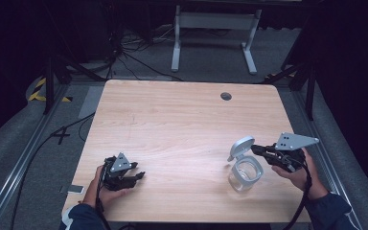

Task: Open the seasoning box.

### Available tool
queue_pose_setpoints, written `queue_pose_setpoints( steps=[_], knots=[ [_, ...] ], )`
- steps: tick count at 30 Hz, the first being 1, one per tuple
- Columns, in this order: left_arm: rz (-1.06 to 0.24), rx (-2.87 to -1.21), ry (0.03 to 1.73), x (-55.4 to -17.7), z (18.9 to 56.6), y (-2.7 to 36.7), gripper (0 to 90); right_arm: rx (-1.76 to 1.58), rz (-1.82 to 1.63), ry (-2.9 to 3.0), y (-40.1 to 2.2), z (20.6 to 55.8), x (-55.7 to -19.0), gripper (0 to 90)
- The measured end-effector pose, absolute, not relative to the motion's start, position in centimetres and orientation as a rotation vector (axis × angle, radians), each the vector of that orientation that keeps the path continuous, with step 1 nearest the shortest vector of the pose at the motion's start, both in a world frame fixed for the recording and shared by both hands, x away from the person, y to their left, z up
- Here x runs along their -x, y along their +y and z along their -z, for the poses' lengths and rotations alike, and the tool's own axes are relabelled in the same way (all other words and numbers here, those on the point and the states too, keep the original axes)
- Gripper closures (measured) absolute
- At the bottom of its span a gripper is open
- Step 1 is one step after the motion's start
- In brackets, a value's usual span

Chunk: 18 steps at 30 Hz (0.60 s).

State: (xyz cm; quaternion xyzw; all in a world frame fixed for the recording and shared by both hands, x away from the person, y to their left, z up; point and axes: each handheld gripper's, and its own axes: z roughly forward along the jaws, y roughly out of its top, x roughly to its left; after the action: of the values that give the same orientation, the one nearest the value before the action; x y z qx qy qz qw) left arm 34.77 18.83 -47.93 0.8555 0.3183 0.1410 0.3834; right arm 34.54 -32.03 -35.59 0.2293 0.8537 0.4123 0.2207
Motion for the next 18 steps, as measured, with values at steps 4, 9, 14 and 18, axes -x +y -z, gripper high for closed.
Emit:
queue_pose_setpoints(
  steps=[4,9,14,18],
  knots=[
    [-0.362,-2.171,0.862,-34.9,48.0,18.7,36.9,-0.637,-1.125,2.358,-32.4,35.6,-34.3,86.7],
    [-0.37,-2.175,0.881,-35.0,48.0,18.8,29.5,-0.638,-1.089,2.357,-32.9,35.7,-33.9,85.4],
    [-0.369,-2.174,0.898,-35.0,48.0,18.8,26.4,-0.645,-1.081,2.361,-33.1,35.9,-33.9,84.2],
    [-0.37,-2.174,0.898,-35.0,48.0,18.8,25.8,-0.638,-1.069,2.369,-33.3,36.0,-33.7,83.3]
  ],
)
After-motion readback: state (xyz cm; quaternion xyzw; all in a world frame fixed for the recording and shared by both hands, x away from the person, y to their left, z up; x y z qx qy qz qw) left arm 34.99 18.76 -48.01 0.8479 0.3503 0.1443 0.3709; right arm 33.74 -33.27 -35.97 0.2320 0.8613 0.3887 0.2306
